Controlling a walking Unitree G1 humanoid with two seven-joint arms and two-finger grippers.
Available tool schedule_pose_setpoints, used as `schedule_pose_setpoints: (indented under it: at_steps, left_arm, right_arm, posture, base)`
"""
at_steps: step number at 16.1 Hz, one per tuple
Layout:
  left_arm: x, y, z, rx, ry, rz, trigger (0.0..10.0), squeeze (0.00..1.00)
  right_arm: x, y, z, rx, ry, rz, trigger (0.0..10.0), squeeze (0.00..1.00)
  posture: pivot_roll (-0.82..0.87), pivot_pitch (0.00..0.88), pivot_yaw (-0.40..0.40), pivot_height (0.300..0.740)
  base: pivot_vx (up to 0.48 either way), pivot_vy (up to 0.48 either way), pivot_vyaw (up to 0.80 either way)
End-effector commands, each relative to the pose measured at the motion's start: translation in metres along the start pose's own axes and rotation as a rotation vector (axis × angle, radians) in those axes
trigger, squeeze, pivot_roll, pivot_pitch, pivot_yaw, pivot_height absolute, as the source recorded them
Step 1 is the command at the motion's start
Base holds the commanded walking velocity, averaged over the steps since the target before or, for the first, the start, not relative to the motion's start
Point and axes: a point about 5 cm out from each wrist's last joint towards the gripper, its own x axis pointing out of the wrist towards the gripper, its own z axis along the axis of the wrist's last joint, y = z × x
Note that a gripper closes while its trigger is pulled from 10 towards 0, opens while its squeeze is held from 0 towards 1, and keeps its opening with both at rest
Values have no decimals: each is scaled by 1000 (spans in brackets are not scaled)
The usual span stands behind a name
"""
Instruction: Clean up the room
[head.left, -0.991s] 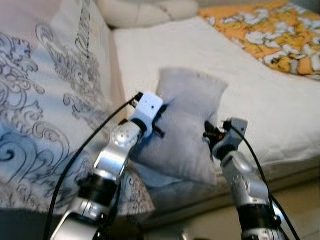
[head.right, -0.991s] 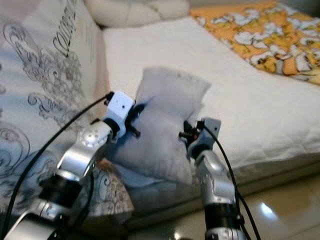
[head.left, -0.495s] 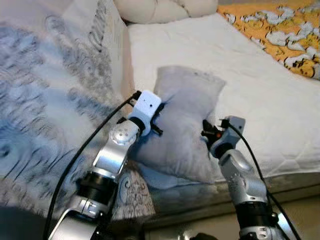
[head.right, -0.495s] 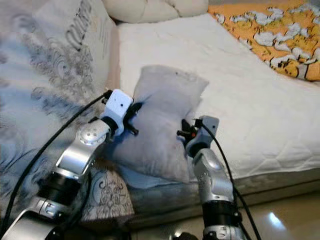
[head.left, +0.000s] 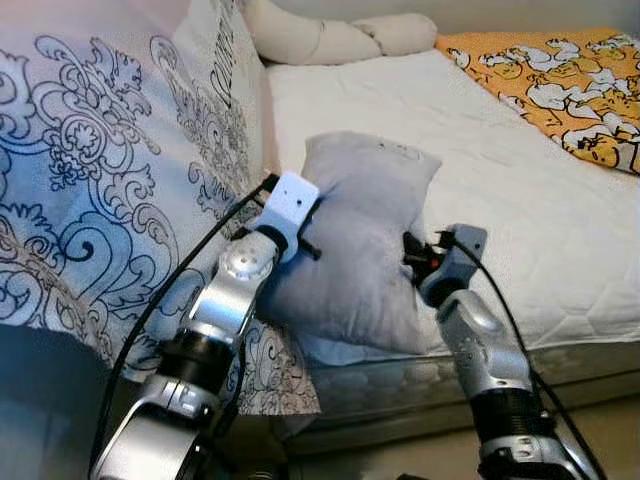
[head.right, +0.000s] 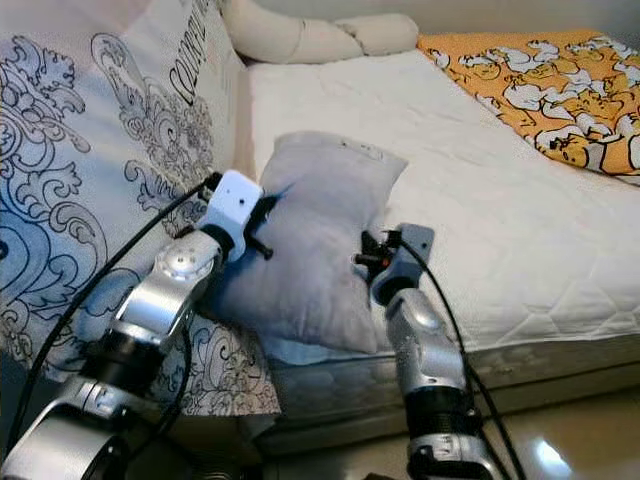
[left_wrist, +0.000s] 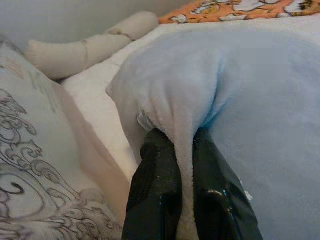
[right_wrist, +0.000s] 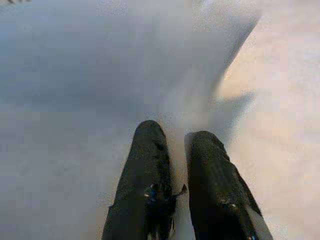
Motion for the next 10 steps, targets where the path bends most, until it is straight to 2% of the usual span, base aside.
schedule_pose_setpoints:
  at_steps: [1, 3, 6, 7, 8, 9, 10]
  left_arm:
    - [2, 20, 18, 41, -59, 106, 10000, 0]
    - [4, 18, 20, 87, -32, 138, 10000, 0]
    - [9, 16, 22, 128, -10, 183, 10000, 0]
    - [11, 13, 27, 200, -5, 211, 10000, 0]
    - [12, 7, 33, 313, 9, 228, 10000, 0]
    - [12, 5, 34, 356, 18, 229, 10000, 0]
    - [13, 2, 32, 449, 64, 235, 10000, 0]
  right_arm:
    - [1, -8, 4, -64, -2, 6, 10000, 1000]
    - [-2, -16, 1, -130, 30, 39, 10000, 1000]
    - [-7, -17, 1, -124, 46, 136, 10000, 1000]
    - [-10, -17, 1, -158, 55, 180, 10000, 1000]
    - [-13, -19, 1, -206, 60, 202, 10000, 1000]
    - [-14, -20, 0, -215, 65, 208, 10000, 1000]
    - [-18, -17, 0, -227, 75, 267, 10000, 1000]
  posture:
    - [-4, 0, 33, 740]
    - [-7, 0, 30, 740]
    - [-12, 0, 30, 740]
    - [-19, 0, 34, 740]
    - [-23, 0, 36, 740]
    - [-25, 0, 37, 740]
    - [-40, 0, 49, 740]
  base:
    - [0, 0, 0]
    - [0, 0, 0]
    - [0, 0, 0]
    - [0, 0, 0]
    - [0, 0, 0]
    - [0, 0, 0]
    - [0, 0, 0]
